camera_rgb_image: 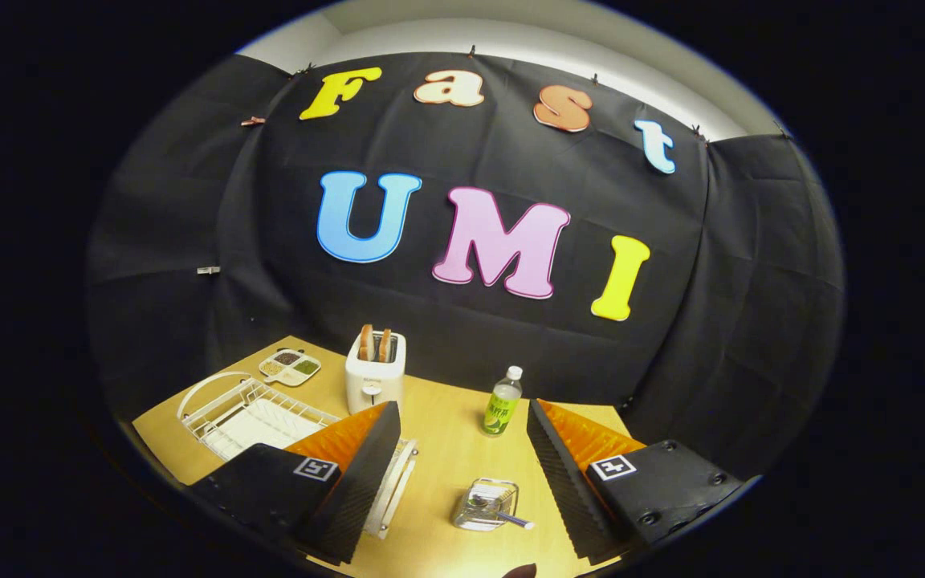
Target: Take the plate from the dish rack, then take the spoon from the basket and place it into the plate.
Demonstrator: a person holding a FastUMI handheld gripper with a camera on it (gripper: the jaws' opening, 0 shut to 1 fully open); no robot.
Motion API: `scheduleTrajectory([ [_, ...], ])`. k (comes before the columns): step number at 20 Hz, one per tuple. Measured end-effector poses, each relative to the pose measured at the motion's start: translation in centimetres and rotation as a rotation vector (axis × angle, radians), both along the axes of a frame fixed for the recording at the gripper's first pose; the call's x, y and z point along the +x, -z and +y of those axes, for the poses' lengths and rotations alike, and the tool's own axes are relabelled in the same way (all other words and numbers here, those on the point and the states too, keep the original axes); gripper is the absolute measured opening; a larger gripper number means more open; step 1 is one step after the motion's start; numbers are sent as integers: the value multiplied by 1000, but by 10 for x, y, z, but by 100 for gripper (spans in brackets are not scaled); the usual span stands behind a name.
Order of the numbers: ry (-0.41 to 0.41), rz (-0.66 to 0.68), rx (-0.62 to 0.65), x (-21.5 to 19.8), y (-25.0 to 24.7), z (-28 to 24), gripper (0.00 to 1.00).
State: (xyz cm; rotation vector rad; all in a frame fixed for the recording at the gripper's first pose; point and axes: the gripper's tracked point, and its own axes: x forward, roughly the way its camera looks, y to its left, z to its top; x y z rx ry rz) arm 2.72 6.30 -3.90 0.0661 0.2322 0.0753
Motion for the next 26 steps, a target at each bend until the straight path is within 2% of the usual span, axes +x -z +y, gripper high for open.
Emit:
scheduleTrajectory([
  [7,-72,262,84,18,55,60,98],
  [12,-89,438,79,35,101,90,98],
  [14,-71,517,79,42,123,100,95],
  [18,-7,631,35,52,165,105,75],
  [19,7,650,25,53,173,107,65],
  [20,16,672,29,52,180,110,60],
  [21,32,686,40,53,183,113,47],
  [24,78,700,53,58,180,114,37],
  [26,84,701,16,60,174,117,33],
])
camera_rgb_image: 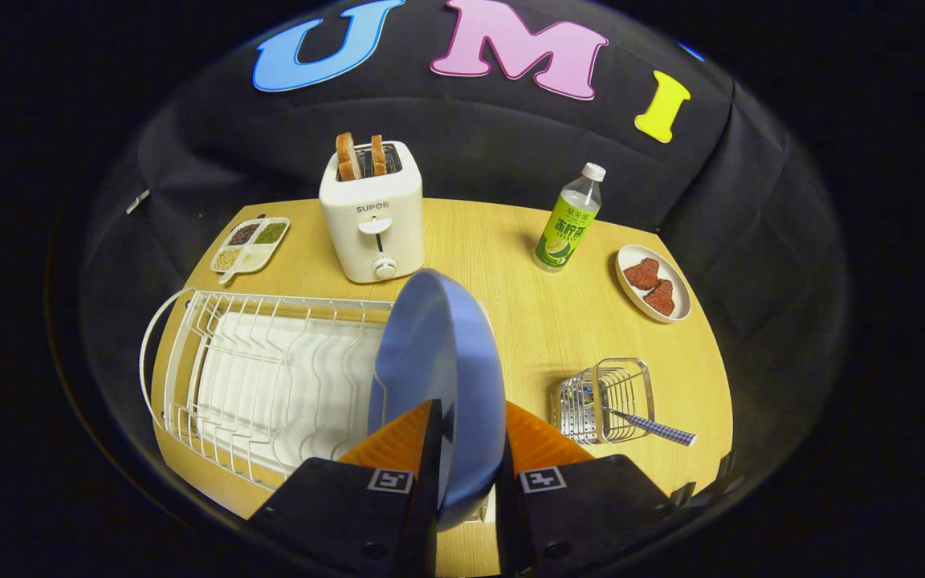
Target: Take the plate from the dish rack, then take the spoon from the basket and place it into the plate.
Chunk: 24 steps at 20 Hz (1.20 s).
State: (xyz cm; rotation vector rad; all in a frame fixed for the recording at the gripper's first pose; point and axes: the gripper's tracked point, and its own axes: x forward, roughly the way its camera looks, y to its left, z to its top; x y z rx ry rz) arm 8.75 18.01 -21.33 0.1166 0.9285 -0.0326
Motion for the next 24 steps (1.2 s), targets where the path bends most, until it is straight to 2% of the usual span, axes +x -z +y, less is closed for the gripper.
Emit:
scheduleTrajectory([
  [4,-18,-36,-79,15,-20,-1,32],
  [9,10,-81,-75,19,-36,-23,29],
  [14,51,-138,61,7,-59,-38,28],
  [19,44,-201,211,-20,-83,-60,28],
  [24,-24,-258,293,-66,-96,-95,28],
])
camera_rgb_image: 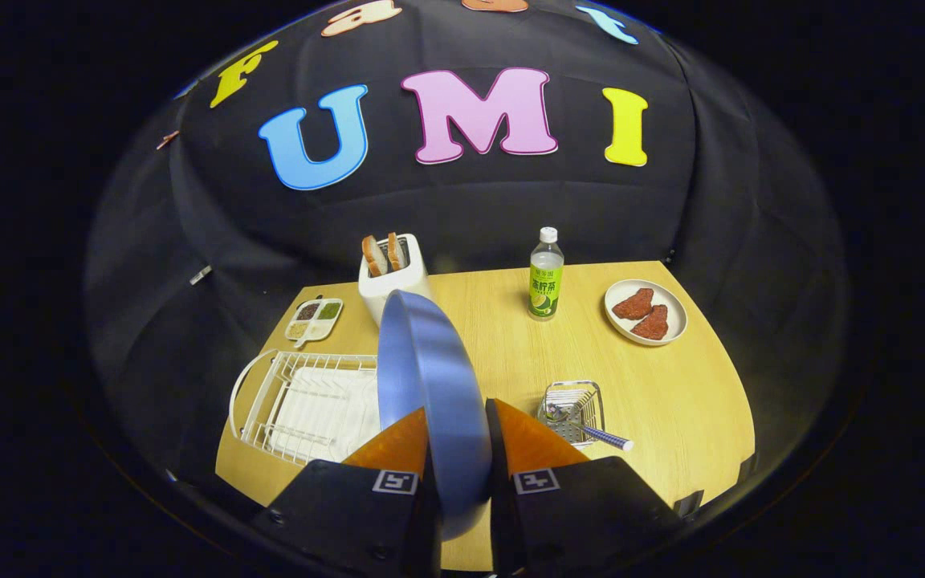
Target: Take the plate from the dish rack, then take the spoon from the basket and place it into the plate.
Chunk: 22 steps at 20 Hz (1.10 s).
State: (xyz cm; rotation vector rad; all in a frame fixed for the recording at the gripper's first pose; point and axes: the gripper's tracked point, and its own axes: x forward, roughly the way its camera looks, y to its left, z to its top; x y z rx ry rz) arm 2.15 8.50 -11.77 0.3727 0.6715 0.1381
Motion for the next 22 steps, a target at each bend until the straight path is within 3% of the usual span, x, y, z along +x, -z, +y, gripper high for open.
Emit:
scheduleTrajectory([
  [6,-56,58,71,-75,29,-37,28],
  [12,-61,157,171,-137,94,-49,28],
  [17,-76,226,231,-163,149,-36,28],
  [22,-26,308,316,-165,188,-28,28],
])
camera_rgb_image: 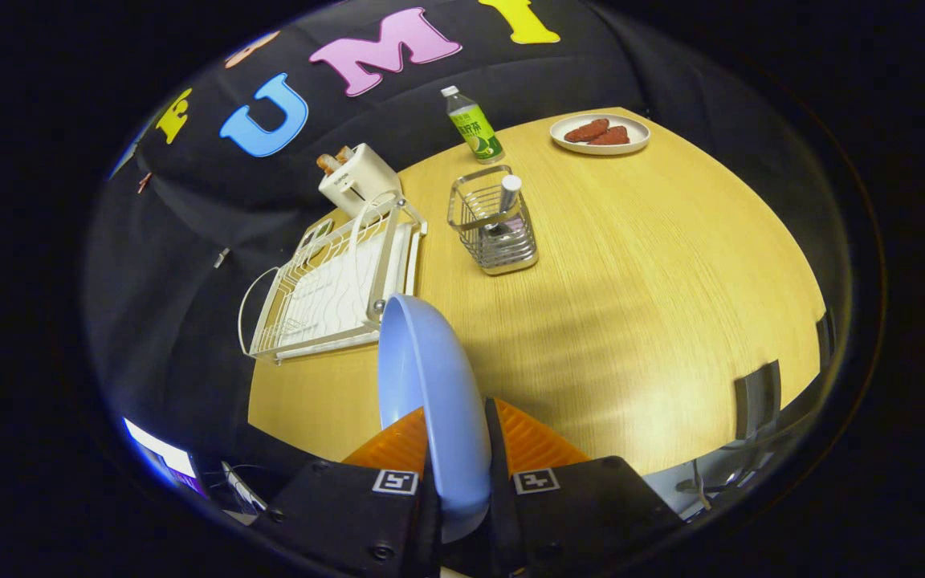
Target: Take the plate from the dish rack, then take the spoon from the basket and place it into the plate.
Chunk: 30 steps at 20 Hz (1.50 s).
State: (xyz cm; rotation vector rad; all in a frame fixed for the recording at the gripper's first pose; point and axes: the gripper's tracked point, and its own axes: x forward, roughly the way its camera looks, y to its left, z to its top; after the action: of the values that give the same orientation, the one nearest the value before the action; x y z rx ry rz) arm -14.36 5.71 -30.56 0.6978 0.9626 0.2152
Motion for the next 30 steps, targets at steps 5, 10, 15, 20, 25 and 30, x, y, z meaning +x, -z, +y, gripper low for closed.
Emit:
scheduleTrajectory([
  [5,11,53,41,0,23,9,29],
  [10,5,73,-9,6,41,7,38],
  [15,13,110,-47,7,52,5,48],
  [20,1,145,-141,6,67,-2,62],
  [25,-22,140,-230,6,70,-13,66],
  [30,24,3,-290,37,38,-36,67],
])
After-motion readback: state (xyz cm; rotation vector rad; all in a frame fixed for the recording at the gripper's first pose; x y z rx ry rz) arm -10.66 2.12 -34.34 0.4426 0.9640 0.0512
